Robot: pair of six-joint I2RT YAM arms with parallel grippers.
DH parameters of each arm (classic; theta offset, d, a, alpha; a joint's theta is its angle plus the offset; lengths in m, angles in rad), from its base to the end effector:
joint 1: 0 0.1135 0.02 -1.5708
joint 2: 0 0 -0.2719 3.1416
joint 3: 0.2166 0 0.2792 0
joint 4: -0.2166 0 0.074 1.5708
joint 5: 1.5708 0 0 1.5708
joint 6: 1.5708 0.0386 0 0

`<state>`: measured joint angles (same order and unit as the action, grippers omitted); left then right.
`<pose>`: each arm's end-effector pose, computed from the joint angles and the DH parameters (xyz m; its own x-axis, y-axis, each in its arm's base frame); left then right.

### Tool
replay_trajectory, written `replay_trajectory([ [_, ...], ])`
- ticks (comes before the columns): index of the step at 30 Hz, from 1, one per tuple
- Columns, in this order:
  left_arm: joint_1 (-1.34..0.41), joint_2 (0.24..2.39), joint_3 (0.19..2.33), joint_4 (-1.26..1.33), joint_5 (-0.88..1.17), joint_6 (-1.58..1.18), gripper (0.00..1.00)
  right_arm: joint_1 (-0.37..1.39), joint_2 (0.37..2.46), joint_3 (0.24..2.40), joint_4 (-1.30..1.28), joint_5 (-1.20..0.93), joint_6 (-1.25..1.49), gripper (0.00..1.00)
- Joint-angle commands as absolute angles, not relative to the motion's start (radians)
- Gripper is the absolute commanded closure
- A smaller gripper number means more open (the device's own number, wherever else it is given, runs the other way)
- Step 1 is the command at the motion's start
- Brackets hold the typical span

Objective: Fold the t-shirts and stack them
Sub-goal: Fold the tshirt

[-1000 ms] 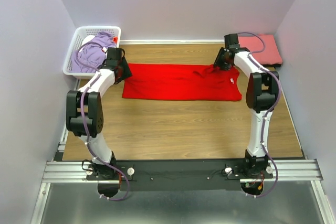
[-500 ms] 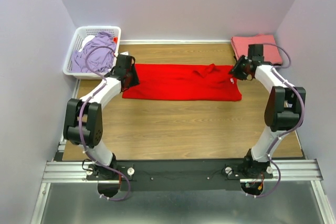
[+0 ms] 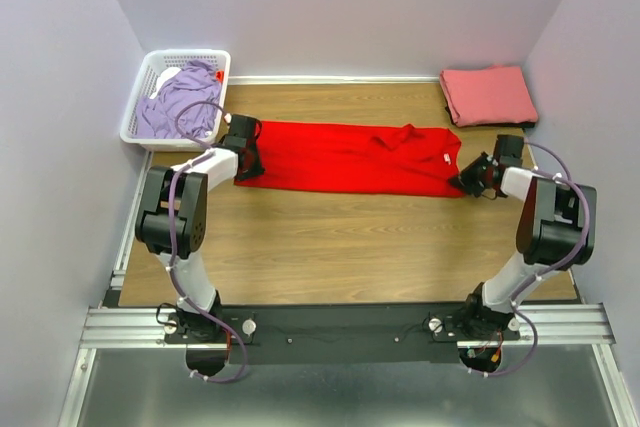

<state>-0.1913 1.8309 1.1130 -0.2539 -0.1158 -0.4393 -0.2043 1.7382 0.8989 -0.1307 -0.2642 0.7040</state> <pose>0.3917 -0.0713 0.1493 -0.7870 -0.2779 -0.5509 -0.2318 0.9606 -0.1534 0.3497 -0.0622 0.1270 -0.5825 0.7588 -0.2915 0.5619 0.6350 0.5301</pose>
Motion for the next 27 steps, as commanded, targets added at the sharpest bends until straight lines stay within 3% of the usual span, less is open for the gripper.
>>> replay_trajectory([
  [1, -0.169, 1.861, 1.026, -0.325, -0.117, -0.439, 0.66, -0.305, 1.726, 0.790, -0.117, -0.199, 0.735, 0.75],
  [10, -0.166, 1.553, 0.718, -0.360, -0.019, -0.524, 0.67, -0.336, 1.565, 0.683, -0.153, -0.156, 0.732, 0.74],
  [16, -0.170, 1.341, 0.684, -0.419, 0.023, -0.575, 0.51, -0.318, 1.470, 0.719, -0.178, -0.236, 0.673, 0.68],
  [20, -0.170, 1.218, 0.724, -0.391, 0.021, -0.589, 0.32, -0.204, 1.422, 0.825, -0.175, -0.267, 0.614, 0.65],
  [27, -0.172, 1.189, 0.796, -0.296, -0.034, -0.494, 0.31, 0.109, 1.575, 1.018, -0.161, -0.285, 0.445, 0.63],
])
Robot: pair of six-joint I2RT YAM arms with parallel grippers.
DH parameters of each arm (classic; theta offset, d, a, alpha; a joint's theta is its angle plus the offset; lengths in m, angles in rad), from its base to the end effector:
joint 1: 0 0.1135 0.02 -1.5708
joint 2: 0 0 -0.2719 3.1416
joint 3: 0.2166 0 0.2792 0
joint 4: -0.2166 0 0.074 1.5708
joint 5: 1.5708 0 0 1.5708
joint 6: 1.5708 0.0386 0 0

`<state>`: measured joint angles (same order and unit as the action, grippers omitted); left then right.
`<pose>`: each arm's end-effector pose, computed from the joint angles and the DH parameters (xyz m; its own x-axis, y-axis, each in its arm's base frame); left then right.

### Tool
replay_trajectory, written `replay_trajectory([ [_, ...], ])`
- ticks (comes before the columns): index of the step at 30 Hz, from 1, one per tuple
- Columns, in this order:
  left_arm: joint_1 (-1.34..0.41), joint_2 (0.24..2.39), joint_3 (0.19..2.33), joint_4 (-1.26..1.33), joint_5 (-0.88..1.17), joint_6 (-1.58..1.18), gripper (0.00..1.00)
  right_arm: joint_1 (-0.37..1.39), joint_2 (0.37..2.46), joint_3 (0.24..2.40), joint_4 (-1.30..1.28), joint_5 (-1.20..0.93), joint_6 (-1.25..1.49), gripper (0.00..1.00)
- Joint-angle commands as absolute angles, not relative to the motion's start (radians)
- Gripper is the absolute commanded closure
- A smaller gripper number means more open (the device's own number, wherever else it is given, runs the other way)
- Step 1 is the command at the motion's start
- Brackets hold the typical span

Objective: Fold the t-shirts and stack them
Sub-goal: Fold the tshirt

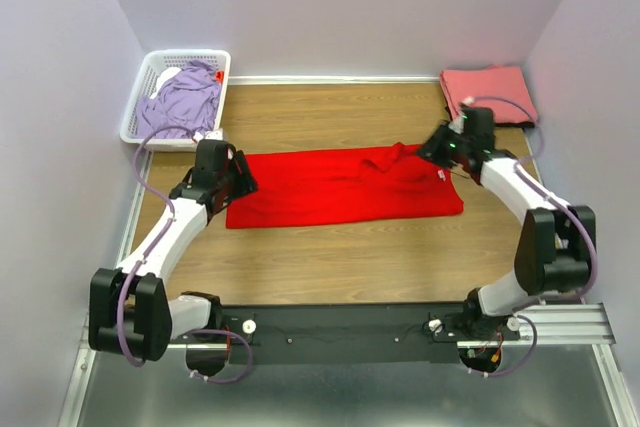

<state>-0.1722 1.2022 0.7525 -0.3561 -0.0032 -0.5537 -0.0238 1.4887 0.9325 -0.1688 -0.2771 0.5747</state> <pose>0.2677 -0.0464 0.2214 -0.6935 -0.4131 -0.5903 -0.2298 0.9033 -0.3622 0.3443 0.0024 0.2178 -0.6553 0.5386 -0.5296 0.2078 0.8026 0.5591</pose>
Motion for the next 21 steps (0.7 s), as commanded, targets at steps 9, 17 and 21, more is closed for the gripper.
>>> replay_trajectory([
  [9, -0.173, 1.105, 0.772, -0.204, -0.166, -0.313, 0.31, 0.394, 1.770, 1.226, -0.242, 0.029, 0.229, 0.60],
  [17, -0.173, 1.112, 0.710, -0.104, -0.207, -0.299, 0.32, 0.528, 1.884, 1.311, -0.307, 0.297, 0.121, 0.57],
  [21, -0.173, 1.132, 0.718, -0.097, -0.236, -0.290, 0.32, 0.566, 1.905, 1.316, -0.318, 0.403, 0.107, 0.58],
])
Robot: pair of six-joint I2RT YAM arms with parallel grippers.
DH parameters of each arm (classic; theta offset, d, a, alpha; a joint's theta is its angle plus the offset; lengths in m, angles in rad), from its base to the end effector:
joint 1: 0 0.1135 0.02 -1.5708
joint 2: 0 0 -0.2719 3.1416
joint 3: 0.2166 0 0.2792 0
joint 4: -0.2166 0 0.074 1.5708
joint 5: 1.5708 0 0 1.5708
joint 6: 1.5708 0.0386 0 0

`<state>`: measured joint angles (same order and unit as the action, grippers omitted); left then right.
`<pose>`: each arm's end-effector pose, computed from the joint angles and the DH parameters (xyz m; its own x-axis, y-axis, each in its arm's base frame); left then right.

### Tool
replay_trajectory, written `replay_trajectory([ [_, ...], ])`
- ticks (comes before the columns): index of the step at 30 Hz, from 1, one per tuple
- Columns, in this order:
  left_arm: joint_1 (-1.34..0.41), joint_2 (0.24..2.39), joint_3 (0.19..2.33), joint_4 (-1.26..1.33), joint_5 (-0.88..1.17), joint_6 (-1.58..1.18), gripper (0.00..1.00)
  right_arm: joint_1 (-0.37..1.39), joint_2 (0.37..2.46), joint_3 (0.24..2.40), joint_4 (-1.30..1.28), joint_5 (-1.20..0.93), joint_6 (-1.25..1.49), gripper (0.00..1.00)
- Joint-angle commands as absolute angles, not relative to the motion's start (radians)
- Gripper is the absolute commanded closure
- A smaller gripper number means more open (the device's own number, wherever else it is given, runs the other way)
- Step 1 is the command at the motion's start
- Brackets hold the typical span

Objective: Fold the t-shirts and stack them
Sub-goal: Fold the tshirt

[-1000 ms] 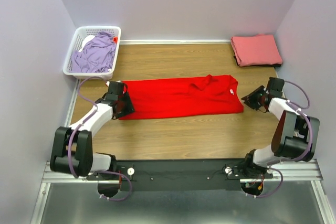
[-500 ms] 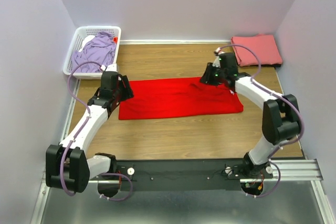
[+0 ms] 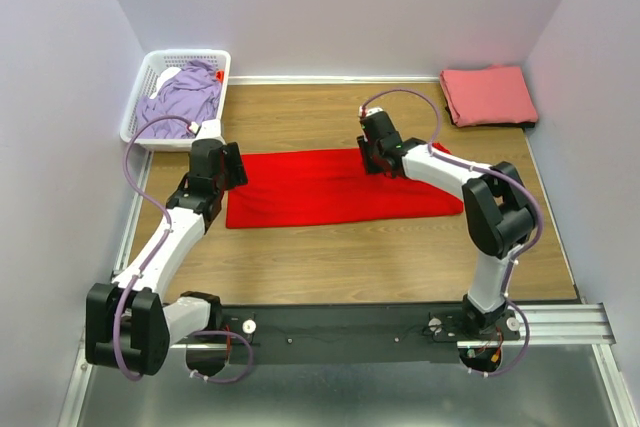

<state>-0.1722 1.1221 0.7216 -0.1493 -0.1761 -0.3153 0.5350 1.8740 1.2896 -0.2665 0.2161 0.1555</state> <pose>0.2692 -0.0400 0.2489 -0.4961 -0.2236 -0.8390 -0.1391 0.9743 -0.1774 0.3787 0.2148 0.1886 -0.6973 -0.2374 -0.6763 -0.2716 0.9607 -0.0572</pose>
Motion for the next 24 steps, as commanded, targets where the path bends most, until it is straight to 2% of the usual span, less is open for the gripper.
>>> replay_trajectory([
  [1, -0.173, 1.135, 0.719, -0.097, -0.233, -0.291, 0.32, 0.571, 1.911, 1.315, -0.318, 0.422, 0.104, 0.58],
  [9, -0.172, 1.147, 0.718, -0.084, -0.221, -0.291, 0.32, 0.578, 1.942, 1.305, -0.322, 0.497, 0.098, 0.60],
  [13, -0.173, 1.158, 0.721, -0.084, -0.213, -0.291, 0.32, 0.578, 1.950, 1.312, -0.322, 0.502, 0.100, 0.66],
  [17, -0.172, 1.163, 0.719, -0.083, -0.204, -0.291, 0.32, 0.578, 1.953, 1.313, -0.322, 0.505, 0.094, 0.73],
  [20, -0.173, 1.161, 0.721, -0.083, -0.203, -0.293, 0.32, 0.580, 1.948, 1.309, -0.322, 0.505, 0.091, 0.86],
  [24, -0.172, 1.160, 0.719, -0.081, -0.198, -0.290, 0.32, 0.584, 1.939, 1.307, -0.324, 0.489, 0.081, 0.98],
])
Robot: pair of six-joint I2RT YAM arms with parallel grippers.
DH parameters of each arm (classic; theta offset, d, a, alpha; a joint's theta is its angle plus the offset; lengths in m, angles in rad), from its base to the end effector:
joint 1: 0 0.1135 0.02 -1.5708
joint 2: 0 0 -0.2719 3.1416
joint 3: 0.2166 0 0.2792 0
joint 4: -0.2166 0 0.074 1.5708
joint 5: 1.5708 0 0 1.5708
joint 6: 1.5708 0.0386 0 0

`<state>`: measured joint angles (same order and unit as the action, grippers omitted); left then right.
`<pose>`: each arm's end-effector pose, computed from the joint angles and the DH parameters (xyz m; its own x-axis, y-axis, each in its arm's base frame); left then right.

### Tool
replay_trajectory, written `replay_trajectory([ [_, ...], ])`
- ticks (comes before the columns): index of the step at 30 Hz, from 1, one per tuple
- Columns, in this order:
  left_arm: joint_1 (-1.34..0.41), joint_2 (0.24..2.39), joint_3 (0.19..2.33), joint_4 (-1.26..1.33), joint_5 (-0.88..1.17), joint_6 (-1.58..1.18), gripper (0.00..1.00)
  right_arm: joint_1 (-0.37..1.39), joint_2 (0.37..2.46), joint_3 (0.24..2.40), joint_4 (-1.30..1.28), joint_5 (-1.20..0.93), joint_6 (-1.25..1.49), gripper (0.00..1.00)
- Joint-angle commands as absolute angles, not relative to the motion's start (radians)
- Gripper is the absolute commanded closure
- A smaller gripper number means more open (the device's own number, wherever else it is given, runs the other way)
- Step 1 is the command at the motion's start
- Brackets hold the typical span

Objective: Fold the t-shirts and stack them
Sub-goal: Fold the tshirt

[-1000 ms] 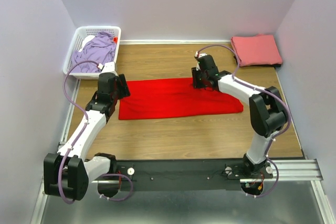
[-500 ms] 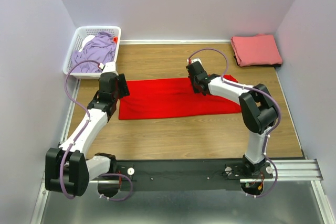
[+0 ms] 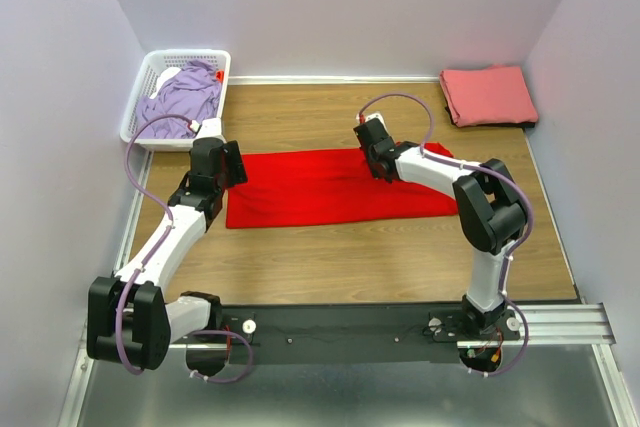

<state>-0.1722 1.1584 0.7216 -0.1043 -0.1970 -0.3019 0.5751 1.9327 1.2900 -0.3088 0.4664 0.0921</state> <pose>0.2765 -0.0404 0.2440 -0.4853 -0.2115 -0.8484 -0.1482 0.9762 -0.1586 0.3732 0.2212 0.1641 -0.7049 -0.3590 -0.6117 -0.2028 0.9284 -0.3112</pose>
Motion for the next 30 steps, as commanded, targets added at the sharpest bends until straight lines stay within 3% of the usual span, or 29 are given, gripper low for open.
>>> replay_trajectory([
  [1, -0.172, 1.160, 0.719, -0.080, -0.198, -0.291, 0.32, 0.586, 1.937, 1.305, -0.324, 0.488, 0.078, 0.99],
  [8, -0.173, 1.158, 0.721, -0.080, -0.199, -0.288, 0.32, 0.633, 1.914, 1.341, -0.379, 0.472, 0.093, 0.99],
  [11, -0.173, 1.158, 0.719, -0.080, -0.198, -0.290, 0.32, 0.634, 1.931, 1.344, -0.380, 0.529, 0.106, 0.83],
  [15, -0.173, 1.158, 0.719, -0.080, -0.198, -0.290, 0.32, 0.634, 1.965, 1.358, -0.379, 0.575, 0.095, 0.74],
  [30, -0.172, 1.158, 0.718, -0.081, -0.202, -0.290, 0.32, 0.634, 2.072, 1.410, -0.374, 0.646, 0.064, 0.69],
])
